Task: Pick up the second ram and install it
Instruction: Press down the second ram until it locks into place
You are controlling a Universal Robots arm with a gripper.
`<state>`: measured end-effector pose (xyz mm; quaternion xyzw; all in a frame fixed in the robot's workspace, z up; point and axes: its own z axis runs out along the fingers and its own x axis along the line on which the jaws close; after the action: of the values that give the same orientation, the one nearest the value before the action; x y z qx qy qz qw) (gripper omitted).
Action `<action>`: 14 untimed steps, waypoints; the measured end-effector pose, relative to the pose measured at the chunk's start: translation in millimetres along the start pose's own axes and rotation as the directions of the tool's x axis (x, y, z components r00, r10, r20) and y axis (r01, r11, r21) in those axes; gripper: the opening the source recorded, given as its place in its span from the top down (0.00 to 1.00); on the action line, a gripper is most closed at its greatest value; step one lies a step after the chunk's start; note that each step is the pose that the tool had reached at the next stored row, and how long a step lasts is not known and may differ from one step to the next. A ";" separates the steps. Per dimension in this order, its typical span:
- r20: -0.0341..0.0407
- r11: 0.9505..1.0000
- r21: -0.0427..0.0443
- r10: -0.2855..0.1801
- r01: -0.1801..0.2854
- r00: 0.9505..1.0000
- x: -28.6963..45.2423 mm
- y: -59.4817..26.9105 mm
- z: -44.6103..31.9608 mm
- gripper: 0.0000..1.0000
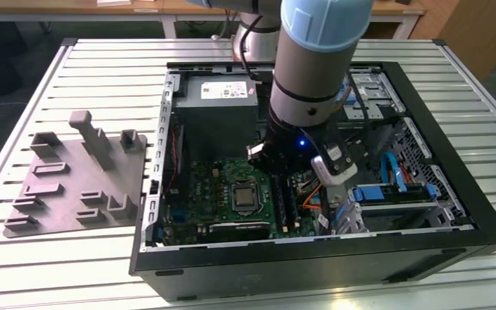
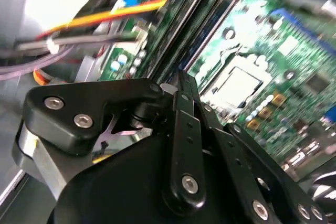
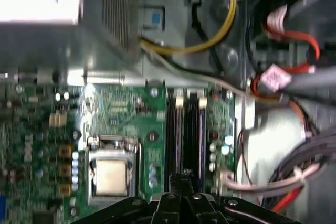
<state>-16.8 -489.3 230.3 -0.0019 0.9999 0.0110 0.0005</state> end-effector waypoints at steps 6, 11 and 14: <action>-0.003 1.000 0.007 0.000 0.000 1.000 0.0 -20.6 2.8 0.89; -0.005 1.000 0.015 0.000 0.000 1.000 0.2 -28.3 7.3 0.89; -0.006 1.000 0.018 0.000 0.000 1.000 0.1 -29.4 10.1 0.89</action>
<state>-16.9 -518.5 219.6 -0.0018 1.0000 0.0017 -0.0024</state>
